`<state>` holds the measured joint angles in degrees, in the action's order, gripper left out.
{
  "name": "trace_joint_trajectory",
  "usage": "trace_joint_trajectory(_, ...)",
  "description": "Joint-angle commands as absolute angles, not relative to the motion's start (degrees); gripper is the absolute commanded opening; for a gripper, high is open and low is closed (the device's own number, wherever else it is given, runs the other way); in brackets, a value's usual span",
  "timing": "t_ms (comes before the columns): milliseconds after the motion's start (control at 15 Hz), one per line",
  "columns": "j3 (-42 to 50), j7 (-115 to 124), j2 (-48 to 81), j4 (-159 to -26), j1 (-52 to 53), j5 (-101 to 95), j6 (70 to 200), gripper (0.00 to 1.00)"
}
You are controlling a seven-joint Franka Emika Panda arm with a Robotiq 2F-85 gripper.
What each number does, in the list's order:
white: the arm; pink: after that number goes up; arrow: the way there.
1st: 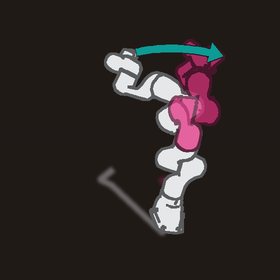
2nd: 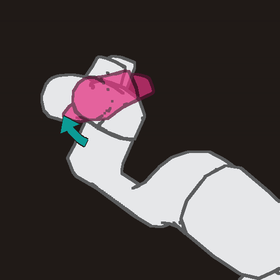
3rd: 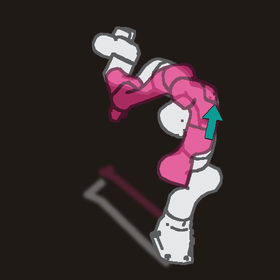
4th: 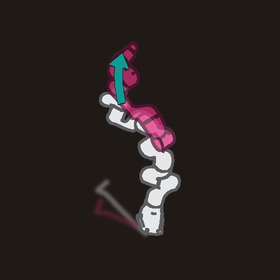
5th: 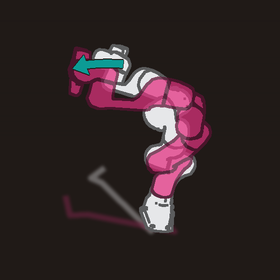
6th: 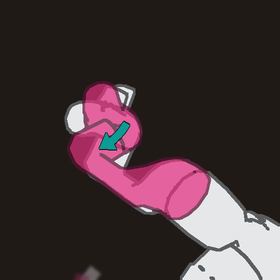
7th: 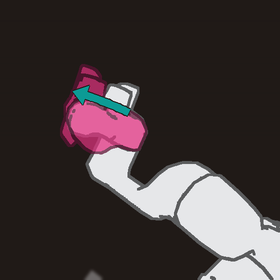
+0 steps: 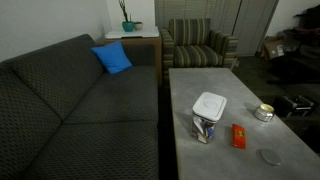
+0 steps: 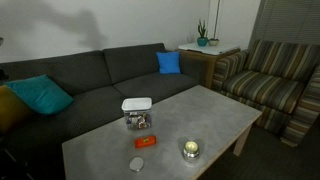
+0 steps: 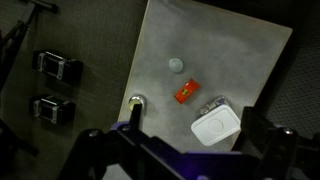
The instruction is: Remove the lid from bowl and place it on the table
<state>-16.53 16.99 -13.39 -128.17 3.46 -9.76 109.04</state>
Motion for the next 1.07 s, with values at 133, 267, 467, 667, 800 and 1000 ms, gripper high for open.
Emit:
trace_joint_trajectory(133,-15.0,17.3,-13.2,-128.1,5.2,-10.1,108.9,1.0)
trace_joint_trajectory(267,-14.5,17.8,-12.6,-127.9,5.1,-10.7,110.1,1.0)
trace_joint_trajectory(467,-12.8,17.6,-10.0,-126.7,4.4,-10.8,113.9,1.0)
trace_joint_trajectory(667,-10.5,16.9,-6.4,-125.0,3.7,-10.3,119.1,1.0)
trace_joint_trajectory(800,-8.5,16.6,-2.4,-123.1,3.3,-9.5,123.8,1.0)
trace_joint_trajectory(1000,-6.1,17.2,4.9,-117.9,3.2,-9.0,128.1,1.0)
